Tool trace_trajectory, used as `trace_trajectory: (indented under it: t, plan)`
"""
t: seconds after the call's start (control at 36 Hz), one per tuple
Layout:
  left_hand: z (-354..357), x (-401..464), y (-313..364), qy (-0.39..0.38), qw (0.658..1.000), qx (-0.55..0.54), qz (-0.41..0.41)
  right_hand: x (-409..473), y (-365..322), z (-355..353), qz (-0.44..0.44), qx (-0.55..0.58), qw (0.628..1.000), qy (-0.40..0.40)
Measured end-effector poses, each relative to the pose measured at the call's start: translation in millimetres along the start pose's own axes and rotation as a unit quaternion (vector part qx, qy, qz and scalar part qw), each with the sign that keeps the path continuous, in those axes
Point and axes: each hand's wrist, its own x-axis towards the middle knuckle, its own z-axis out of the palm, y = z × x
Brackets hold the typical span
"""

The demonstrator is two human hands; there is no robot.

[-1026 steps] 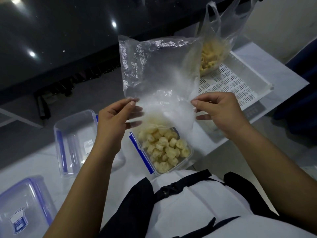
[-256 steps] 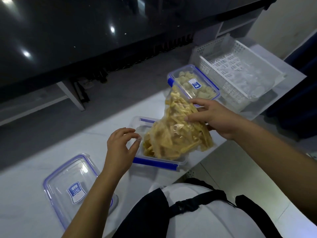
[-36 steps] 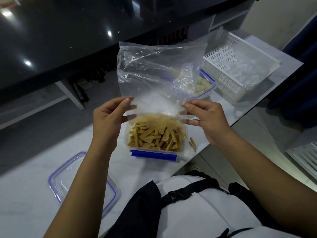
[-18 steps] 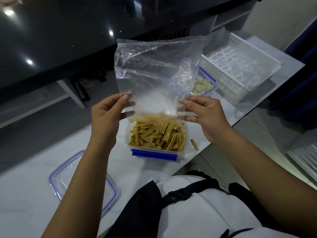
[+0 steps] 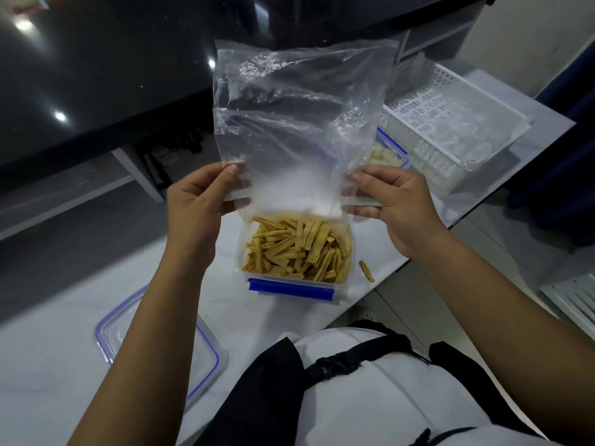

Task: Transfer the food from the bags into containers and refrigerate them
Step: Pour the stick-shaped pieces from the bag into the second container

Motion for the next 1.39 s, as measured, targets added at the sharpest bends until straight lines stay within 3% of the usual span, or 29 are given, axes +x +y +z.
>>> trace_trajectory:
  t: [0.53, 0.69, 0.83, 0.97, 1.17, 1.39]
  plan:
    - [9, 10, 7, -0.021, 0.999, 0.027, 0.007, 7, -2, -12, 0.005, -0.041, 0.999, 0.014]
    - [9, 15, 10, -0.014, 0.999, 0.020, 0.038, 12, -9, -25, -0.041, -0.030, 0.999, -0.012]
    - [19, 29, -7, -0.004, 0.997, 0.066, -0.045, 21, 3, -30, 0.021, -0.065, 0.997, 0.027]
    - [29, 33, -13, -0.035, 0.997, 0.066, -0.029, 20, 0, -44, 0.002, -0.060, 0.998, 0.018]
    - [70, 48, -10, -0.046, 0.997, 0.057, -0.019, 34, -12, -83, -0.023, -0.080, 0.992, 0.090]
    - [153, 78, -16, -0.087, 0.993, 0.077, 0.027, 66, -26, -163, -0.120, -0.196, 0.959, 0.168]
